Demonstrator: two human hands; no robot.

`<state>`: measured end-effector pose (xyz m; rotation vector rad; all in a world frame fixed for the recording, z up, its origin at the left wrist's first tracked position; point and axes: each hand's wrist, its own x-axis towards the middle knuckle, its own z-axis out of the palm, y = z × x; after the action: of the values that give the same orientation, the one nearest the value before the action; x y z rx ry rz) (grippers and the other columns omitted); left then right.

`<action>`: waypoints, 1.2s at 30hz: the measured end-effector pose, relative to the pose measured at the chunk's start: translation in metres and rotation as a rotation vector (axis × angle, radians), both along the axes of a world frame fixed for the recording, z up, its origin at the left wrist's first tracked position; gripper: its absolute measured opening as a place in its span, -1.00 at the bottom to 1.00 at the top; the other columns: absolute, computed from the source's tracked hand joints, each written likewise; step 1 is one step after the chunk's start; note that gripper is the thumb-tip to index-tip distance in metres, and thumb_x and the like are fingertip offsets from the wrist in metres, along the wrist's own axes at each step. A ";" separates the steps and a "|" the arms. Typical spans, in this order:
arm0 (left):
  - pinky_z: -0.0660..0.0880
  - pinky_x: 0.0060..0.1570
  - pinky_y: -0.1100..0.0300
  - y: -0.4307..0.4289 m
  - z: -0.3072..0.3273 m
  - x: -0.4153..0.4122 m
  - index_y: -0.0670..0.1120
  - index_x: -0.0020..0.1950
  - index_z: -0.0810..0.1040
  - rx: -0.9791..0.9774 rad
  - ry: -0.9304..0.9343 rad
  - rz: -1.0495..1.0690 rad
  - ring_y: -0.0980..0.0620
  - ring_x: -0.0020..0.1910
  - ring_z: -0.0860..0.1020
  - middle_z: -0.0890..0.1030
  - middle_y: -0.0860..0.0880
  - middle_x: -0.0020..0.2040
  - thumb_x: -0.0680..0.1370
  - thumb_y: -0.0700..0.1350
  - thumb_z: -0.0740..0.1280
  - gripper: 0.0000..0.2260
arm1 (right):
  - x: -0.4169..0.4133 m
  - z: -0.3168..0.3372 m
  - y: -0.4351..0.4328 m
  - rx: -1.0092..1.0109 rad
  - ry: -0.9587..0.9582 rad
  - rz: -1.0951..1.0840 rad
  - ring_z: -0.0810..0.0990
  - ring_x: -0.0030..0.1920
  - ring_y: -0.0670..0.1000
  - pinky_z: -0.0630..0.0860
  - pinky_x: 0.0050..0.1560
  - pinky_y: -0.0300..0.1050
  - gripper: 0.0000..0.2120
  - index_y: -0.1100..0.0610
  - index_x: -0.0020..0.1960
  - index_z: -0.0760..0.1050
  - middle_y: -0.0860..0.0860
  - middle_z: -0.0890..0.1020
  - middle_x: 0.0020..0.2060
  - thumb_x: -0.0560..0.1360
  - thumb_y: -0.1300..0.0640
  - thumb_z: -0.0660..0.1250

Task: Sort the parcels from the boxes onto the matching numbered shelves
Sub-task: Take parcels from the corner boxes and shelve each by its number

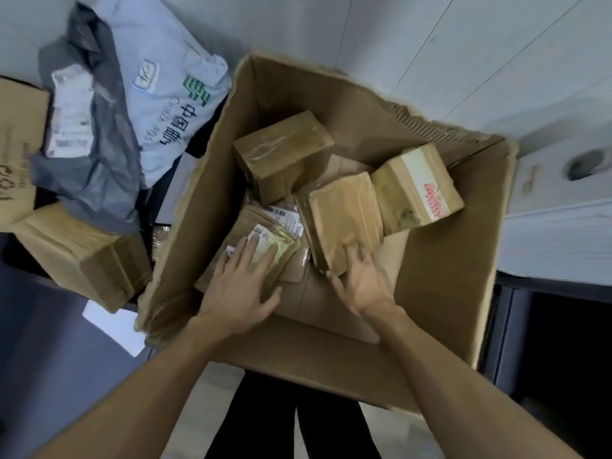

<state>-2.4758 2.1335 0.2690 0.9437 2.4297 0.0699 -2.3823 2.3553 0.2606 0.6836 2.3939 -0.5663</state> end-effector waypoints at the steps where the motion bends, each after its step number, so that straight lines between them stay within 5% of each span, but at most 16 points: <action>1: 0.05 0.52 -0.18 -0.001 -0.008 -0.002 0.00 0.62 0.16 0.002 0.011 0.000 -0.17 0.60 0.05 0.11 -0.18 0.62 0.50 0.32 -0.03 -0.26 | -0.005 -0.010 -0.002 0.015 0.010 -0.022 0.31 0.44 0.23 0.42 0.33 0.10 -0.37 0.01 0.55 0.10 0.14 0.09 0.57 0.60 -0.20 0.22; 6: 0.11 0.48 -0.30 -0.003 -0.039 -0.002 -0.01 0.60 0.17 -0.003 0.091 -0.009 -0.22 0.60 0.03 0.08 -0.21 0.62 0.51 0.31 0.08 -0.28 | -0.020 -0.048 -0.016 0.057 0.014 -0.186 0.40 0.34 0.30 0.46 0.20 0.12 -0.17 0.11 0.59 -0.07 0.18 0.06 0.57 0.56 -0.19 0.31; 12: 0.02 0.49 -0.35 -0.001 -0.044 0.007 -0.06 0.62 0.14 0.010 0.123 -0.015 -0.26 0.60 -0.03 0.04 -0.22 0.62 0.53 0.28 0.08 -0.27 | -0.007 -0.054 -0.022 0.029 0.237 -0.362 0.24 0.45 0.27 0.32 0.41 0.13 -0.40 0.09 0.64 -0.01 0.09 0.17 0.60 0.68 0.01 0.13; 15: 0.09 0.47 -0.36 0.000 -0.040 0.006 -0.07 0.61 0.16 -0.004 0.105 -0.009 -0.26 0.60 -0.01 0.07 -0.23 0.62 0.54 0.26 0.05 -0.30 | 0.000 -0.038 -0.019 -0.009 0.468 -0.522 0.48 0.20 0.24 0.38 0.18 0.00 -0.61 0.19 0.49 0.37 0.19 0.59 0.23 0.70 0.10 0.10; 17: 0.13 0.46 -0.37 0.001 -0.036 0.005 -0.08 0.60 0.20 -0.017 0.093 0.006 -0.27 0.59 0.02 0.11 -0.24 0.61 0.54 0.25 0.04 -0.31 | 0.004 -0.023 -0.010 -0.063 0.543 -0.682 0.56 0.01 0.23 0.35 -0.04 -0.04 -0.70 0.21 0.26 0.51 0.19 0.64 -0.03 0.71 0.10 0.09; 20: 0.22 0.41 -0.38 0.004 -0.029 0.007 -0.09 0.55 0.29 -0.021 0.085 0.044 -0.29 0.56 0.13 0.23 -0.27 0.56 0.52 0.21 0.06 -0.34 | 0.027 -0.013 0.009 -0.142 0.503 -0.874 0.54 -0.08 0.11 0.41 -0.04 -0.01 -0.69 0.17 0.11 0.54 0.07 0.60 -0.13 0.71 0.02 0.09; 23: 0.25 0.39 -0.38 0.006 -0.028 0.009 -0.10 0.52 0.30 -0.028 0.084 0.061 -0.31 0.55 0.16 0.27 -0.28 0.54 0.51 0.19 0.06 -0.36 | 0.052 -0.022 0.022 -0.208 0.378 -0.975 0.59 0.06 0.06 0.51 0.16 0.11 -0.74 0.04 0.27 0.51 -0.03 0.63 0.00 0.68 -0.01 0.15; 27: 0.24 0.39 -0.39 0.009 -0.032 0.011 -0.11 0.52 0.32 -0.016 0.115 0.064 -0.31 0.55 0.16 0.25 -0.29 0.54 0.51 0.17 0.16 -0.36 | 0.060 -0.031 0.034 -0.140 0.173 -1.083 0.46 0.35 0.22 0.36 0.39 0.11 -0.52 0.05 0.54 0.28 0.14 0.55 0.31 0.68 -0.11 0.11; 31: 0.16 0.40 -0.44 0.007 -0.038 0.006 -0.06 0.56 0.28 -0.028 0.159 0.052 -0.33 0.57 0.06 0.13 -0.26 0.59 0.46 0.17 0.43 -0.26 | 0.053 -0.029 0.032 -0.313 0.220 -1.007 0.33 0.49 0.07 0.27 0.51 0.07 -0.12 -0.06 0.60 0.14 0.01 0.39 0.49 0.43 -0.43 0.30; 33: 0.13 0.37 -0.49 0.002 -0.040 0.000 0.00 0.58 0.24 -0.050 0.183 0.057 -0.35 0.57 0.03 0.09 -0.26 0.60 0.41 0.20 0.48 -0.17 | 0.049 -0.035 0.032 -0.282 0.198 -0.949 0.31 0.50 0.09 0.28 0.50 0.07 0.00 -0.02 0.61 0.08 0.04 0.37 0.49 0.36 -0.35 0.46; 36: 0.12 0.34 -0.52 -0.004 -0.040 -0.005 0.09 0.62 0.12 -0.074 0.173 0.111 -0.38 0.56 0.00 0.02 -0.26 0.61 0.35 0.25 0.51 -0.04 | 0.046 -0.034 0.031 -0.227 0.215 -0.908 0.32 0.47 0.13 0.29 0.45 0.05 -0.10 0.07 0.60 0.09 0.10 0.34 0.47 0.46 -0.24 0.43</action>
<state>-2.4805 2.1296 0.2291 0.8113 2.6230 -0.0638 -2.3359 2.3858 0.2265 1.6718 2.0418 -1.2993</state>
